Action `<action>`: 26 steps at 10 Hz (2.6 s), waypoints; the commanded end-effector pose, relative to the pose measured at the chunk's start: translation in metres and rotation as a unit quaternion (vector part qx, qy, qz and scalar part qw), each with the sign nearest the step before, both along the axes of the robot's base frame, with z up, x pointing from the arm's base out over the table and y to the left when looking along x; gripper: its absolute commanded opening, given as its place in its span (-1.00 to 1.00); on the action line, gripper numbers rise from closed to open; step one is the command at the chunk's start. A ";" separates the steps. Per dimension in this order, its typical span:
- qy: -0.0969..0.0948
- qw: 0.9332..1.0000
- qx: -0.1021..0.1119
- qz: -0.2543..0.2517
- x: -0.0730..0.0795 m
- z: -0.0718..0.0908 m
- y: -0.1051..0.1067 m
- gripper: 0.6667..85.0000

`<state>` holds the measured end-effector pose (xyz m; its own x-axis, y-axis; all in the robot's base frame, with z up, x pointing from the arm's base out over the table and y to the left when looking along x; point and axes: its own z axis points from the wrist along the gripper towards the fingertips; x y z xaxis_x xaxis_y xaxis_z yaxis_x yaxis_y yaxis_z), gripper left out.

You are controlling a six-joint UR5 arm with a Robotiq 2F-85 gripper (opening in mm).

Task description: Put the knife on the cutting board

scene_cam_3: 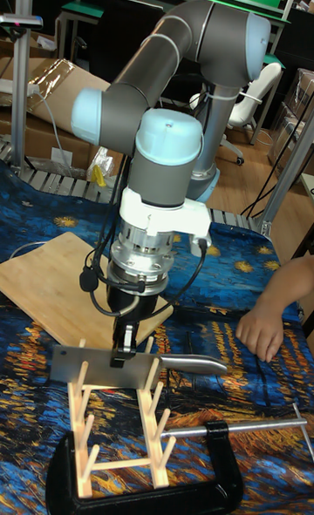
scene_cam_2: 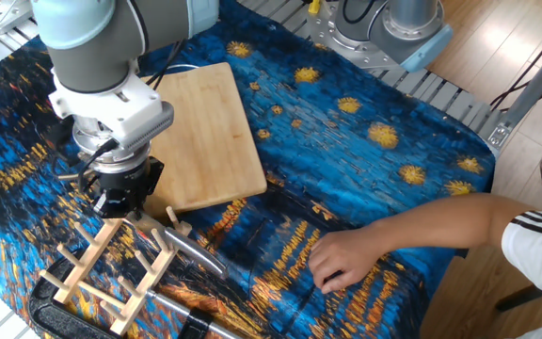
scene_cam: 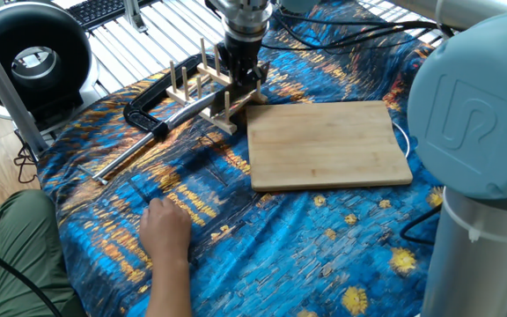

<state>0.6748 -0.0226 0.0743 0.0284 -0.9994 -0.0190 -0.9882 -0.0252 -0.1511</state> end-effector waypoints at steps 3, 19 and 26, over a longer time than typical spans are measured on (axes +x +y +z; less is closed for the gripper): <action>0.007 1.000 0.013 0.010 0.003 0.024 -0.001 -0.99; 0.010 0.927 -0.035 -0.374 -0.068 0.128 -0.060 -0.99; 0.031 0.785 0.047 -0.617 -0.123 0.096 -0.066 -0.99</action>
